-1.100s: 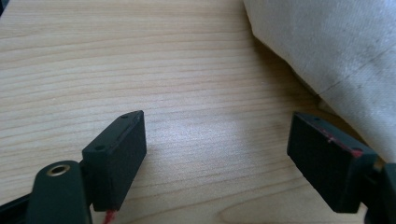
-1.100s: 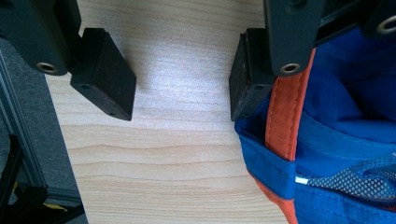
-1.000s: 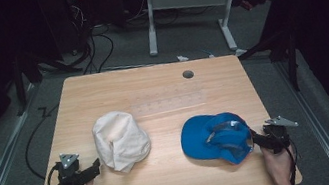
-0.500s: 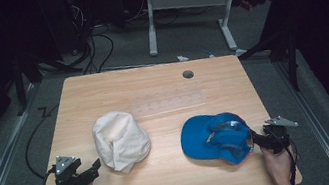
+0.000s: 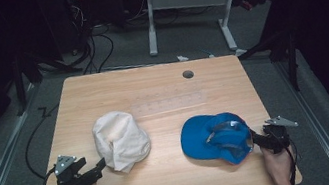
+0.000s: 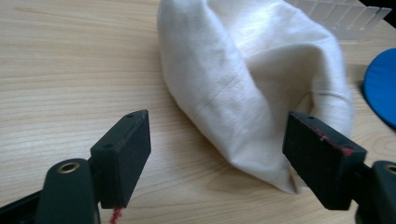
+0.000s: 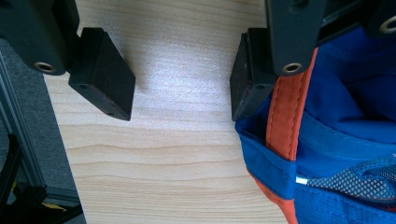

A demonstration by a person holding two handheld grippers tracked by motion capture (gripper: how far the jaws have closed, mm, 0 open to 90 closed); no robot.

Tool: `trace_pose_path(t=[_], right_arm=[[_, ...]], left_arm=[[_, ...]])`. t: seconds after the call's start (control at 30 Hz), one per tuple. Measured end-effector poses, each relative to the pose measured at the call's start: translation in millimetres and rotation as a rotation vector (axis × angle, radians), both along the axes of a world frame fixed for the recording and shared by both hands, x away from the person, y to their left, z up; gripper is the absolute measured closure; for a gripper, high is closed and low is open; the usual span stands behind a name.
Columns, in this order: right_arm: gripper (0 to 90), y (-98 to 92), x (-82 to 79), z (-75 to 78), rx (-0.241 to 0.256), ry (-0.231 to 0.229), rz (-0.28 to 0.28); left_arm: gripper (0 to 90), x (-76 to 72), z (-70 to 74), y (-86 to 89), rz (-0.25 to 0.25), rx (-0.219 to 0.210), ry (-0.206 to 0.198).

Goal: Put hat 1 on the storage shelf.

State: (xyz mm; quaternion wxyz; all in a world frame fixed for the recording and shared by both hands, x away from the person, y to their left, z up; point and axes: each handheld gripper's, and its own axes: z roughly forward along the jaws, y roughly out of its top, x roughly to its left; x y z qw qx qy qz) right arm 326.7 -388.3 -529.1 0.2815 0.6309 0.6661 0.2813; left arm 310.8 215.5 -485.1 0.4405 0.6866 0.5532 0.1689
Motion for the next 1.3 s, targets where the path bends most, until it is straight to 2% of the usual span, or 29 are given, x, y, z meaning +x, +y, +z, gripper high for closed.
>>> trace_pose_path(t=[0.23, 0.53, 0.67, 0.97, 1.17, 1.3], right_arm=[[40.5, 0.0, 0.0, 0.0, 0.0, 0.0, 0.0], [40.3, 0.1, 0.0, 0.0, -0.001, 0.001, 0.0], [40.2, 0.1, 0.0, 0.0, -0.001, 0.001, 0.001], [40.0, 0.1, -0.1, 0.0, -0.001, 0.001, 0.002], [39.9, 0.1, -0.1, 0.0, 0.0, 0.001, 0.002], [39.9, 0.1, -0.1, 0.0, 0.0, 0.001, 0.002]], left_arm=[[19.7, -2.9, 9.0, -11.7, -0.037, -0.009, -0.008], [16.2, -1.6, 12.1, -32.1, -0.085, -0.025, -0.002], [16.1, 0.6, 12.4, -40.4, -0.091, -0.039, 0.004], [16.6, 9.2, 7.7, -58.4, -0.09, -0.027, 0.042], [22.3, 16.3, 0.5, -64.8, -0.064, -0.024, 0.065], [26.2, 20.4, -7.1, -66.0, -0.059, -0.044, 0.095]])
